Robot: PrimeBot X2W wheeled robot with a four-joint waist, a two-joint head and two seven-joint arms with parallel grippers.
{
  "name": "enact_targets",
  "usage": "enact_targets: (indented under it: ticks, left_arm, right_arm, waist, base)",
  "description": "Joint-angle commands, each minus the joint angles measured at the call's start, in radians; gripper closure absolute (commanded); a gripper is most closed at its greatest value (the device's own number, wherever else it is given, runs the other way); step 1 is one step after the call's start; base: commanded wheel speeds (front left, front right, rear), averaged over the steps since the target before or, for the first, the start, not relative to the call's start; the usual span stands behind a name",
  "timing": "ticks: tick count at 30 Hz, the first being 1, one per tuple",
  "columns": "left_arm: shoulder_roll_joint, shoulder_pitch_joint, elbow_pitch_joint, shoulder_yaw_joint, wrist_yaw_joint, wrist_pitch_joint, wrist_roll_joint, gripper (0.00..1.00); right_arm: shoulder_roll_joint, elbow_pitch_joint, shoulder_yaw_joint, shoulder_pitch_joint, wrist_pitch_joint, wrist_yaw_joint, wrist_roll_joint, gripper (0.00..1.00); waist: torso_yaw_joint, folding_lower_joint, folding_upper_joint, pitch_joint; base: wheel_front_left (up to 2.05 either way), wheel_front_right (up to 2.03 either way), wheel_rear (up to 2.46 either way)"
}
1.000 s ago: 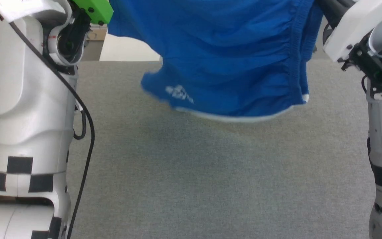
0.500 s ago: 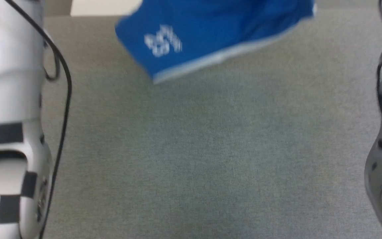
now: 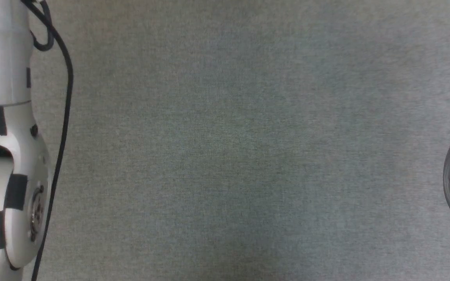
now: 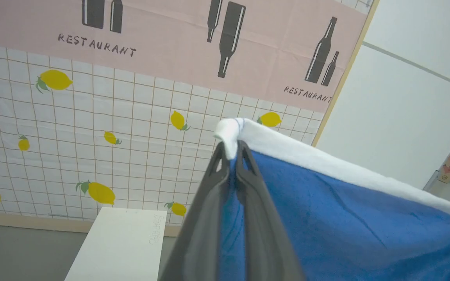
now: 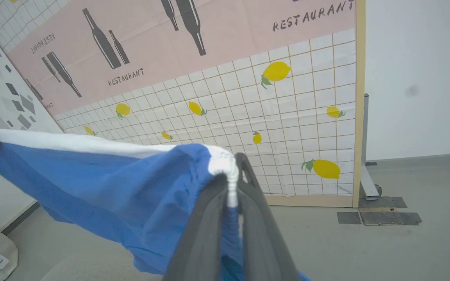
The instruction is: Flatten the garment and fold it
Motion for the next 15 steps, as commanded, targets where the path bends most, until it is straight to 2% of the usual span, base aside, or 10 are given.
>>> enact_targets:
  ticks: [1, 8, 15]
  left_arm:
    - [-0.002, 0.019, 0.011, 0.002, -0.012, -0.015, -0.005, 1.00]
    - [-0.026, 0.154, 0.041, -0.011, -0.062, -0.080, -0.044, 1.00]
    - [-0.031, 0.437, 0.009, -0.052, -0.093, -0.121, -0.093, 1.00]
  right_arm:
    - [-0.001, 0.007, 0.009, 0.012, -0.013, -0.001, 0.014, 1.00]
    - [-0.047, -0.010, 0.098, 0.146, -0.044, -0.001, 0.112, 1.00]
    - [-0.123, -0.094, 0.226, 0.419, -0.071, -0.001, 0.254, 1.00]
  waist:
    - [0.024, -0.0002, 0.0000, 0.040]
    - [0.064, -0.0002, 0.0000, -0.011]
    - [0.098, -0.0002, 0.0000, -0.181]
  base:
    - [0.00, 0.00, 0.00]
    - [0.00, 0.00, 0.00]
    - [0.00, 0.00, 0.00]
